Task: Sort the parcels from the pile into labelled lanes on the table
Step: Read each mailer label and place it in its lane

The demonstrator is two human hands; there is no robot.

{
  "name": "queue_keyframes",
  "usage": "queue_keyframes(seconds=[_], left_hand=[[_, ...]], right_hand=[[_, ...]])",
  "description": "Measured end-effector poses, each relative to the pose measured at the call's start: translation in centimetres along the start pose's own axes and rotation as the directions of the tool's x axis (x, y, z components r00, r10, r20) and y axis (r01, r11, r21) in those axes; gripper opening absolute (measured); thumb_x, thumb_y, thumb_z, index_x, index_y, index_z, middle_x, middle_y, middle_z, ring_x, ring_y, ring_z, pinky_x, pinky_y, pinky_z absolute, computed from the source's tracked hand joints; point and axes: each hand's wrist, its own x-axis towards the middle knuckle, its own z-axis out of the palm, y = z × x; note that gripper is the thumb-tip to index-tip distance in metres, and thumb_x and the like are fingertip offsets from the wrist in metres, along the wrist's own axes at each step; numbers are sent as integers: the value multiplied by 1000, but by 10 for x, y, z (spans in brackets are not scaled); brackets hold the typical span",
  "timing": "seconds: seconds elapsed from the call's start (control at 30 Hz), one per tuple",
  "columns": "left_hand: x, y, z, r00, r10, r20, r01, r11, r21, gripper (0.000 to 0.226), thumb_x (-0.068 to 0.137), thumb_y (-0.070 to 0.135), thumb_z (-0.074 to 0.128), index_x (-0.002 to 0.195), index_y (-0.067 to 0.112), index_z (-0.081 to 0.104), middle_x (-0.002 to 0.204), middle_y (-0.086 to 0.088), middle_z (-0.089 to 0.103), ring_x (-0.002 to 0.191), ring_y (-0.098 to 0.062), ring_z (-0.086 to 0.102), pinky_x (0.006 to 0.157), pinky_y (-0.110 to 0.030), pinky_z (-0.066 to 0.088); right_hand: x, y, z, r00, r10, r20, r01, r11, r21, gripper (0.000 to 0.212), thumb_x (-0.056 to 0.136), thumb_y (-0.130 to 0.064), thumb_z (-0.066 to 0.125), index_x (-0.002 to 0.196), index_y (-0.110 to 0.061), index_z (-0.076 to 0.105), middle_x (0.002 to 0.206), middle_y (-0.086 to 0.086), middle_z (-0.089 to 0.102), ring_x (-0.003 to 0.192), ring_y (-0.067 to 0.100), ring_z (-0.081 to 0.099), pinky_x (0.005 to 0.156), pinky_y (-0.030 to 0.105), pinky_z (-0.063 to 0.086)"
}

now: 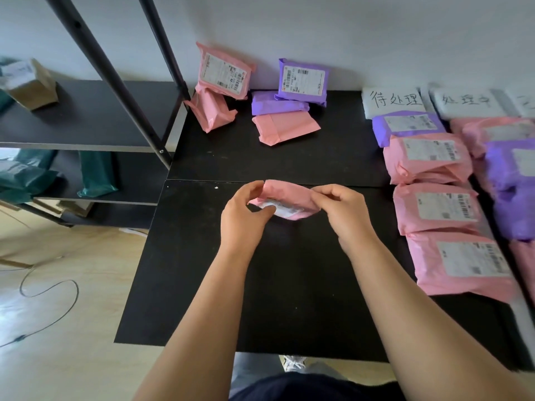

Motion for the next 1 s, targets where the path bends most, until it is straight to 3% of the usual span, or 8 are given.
queue_keyframes(seconds=[0.07,0.17,0.23,0.37,0.57,0.67,0.8,1.0], left_hand=[[-6,4,2,1000,-31,3,31,999,-15,34,88,15,70,120,26,66,114,13,67,106,-6,60,81,-16,46],[-11,6,6,997,-72,17,73,997,-36,9,92,24,68,99,21,72,95,9,72,92,-12,67,69,-22,51],[-15,8,9,995,-92,27,94,993,-67,8,91,25,70,94,18,74,90,5,73,87,-14,69,70,-30,56],[-20,11,13,988,-153,-14,152,985,-84,11,92,27,68,93,17,73,88,5,72,85,-15,68,78,-37,57],[-25,9,14,969,-245,-14,241,961,-138,5,93,25,68,89,22,70,92,3,73,88,-17,70,85,-40,59],[-30,7,16,960,-281,14,278,941,-192,4,91,24,70,91,21,72,93,4,74,89,-15,71,85,-39,59],[-35,5,18,952,-306,28,304,922,-239,10,90,24,72,97,18,74,92,4,75,87,-14,72,84,-38,60],[-39,1,15,936,-329,123,350,903,-249,15,90,25,72,103,18,73,98,3,75,92,-16,72,86,-39,59]], right_hand=[[-3,-2,-8,1000,31,7,-31,999,29,14,93,-13,67,104,-16,75,102,-2,71,99,13,65,80,22,50],[-5,-3,-18,997,79,15,-80,994,73,11,92,-17,69,100,-22,74,104,-4,71,102,16,65,95,36,55],[-7,-3,-22,995,97,11,-97,990,97,9,93,-23,69,101,-26,71,105,-6,69,102,15,65,95,38,55],[-15,0,-28,997,75,3,-75,991,114,16,94,-36,66,107,-26,66,104,-8,67,97,11,65,87,28,54],[-29,22,-30,995,19,98,-13,998,-57,24,94,-27,66,118,-23,67,104,-13,66,97,6,63,80,19,48],[-34,30,-28,991,8,133,7,993,-115,14,95,-26,65,109,-25,68,96,-16,64,89,1,61,70,14,45],[-37,37,-29,994,-35,107,50,988,-146,7,94,-27,67,95,-23,72,92,-10,70,87,6,65,78,24,54],[-41,38,-31,994,-6,112,17,995,-102,5,95,-25,65,97,-24,70,94,-12,69,88,5,64,67,16,47]])
